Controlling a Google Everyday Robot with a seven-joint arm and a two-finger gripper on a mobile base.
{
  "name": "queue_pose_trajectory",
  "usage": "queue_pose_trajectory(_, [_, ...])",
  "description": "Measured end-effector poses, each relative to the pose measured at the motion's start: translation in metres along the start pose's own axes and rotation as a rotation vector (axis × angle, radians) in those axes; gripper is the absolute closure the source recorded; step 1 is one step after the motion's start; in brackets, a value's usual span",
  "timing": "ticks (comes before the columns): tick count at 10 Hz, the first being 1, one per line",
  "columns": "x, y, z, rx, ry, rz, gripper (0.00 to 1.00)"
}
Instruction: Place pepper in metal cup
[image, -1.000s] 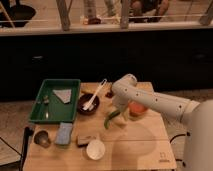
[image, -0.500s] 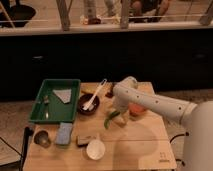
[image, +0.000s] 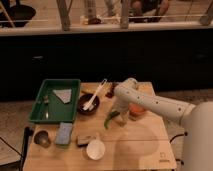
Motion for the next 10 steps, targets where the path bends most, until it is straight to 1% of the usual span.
queue_pose_trajectory(4, [0.005,0.009,0.001,0.007,-0.006,0.009,0.89])
queue_pose_trajectory(5, [0.005,0.009,-0.003,0.011,-0.004,0.007,0.96])
queue_pose_trajectory(6, [0.005,0.008,-0.015,0.02,0.001,0.0,1.0])
queue_pose_trajectory(8, [-0.001,0.005,-0.036,0.019,0.006,-0.016,1.0])
queue_pose_trajectory(10, [-0.006,0.005,-0.047,0.016,0.01,-0.038,1.0])
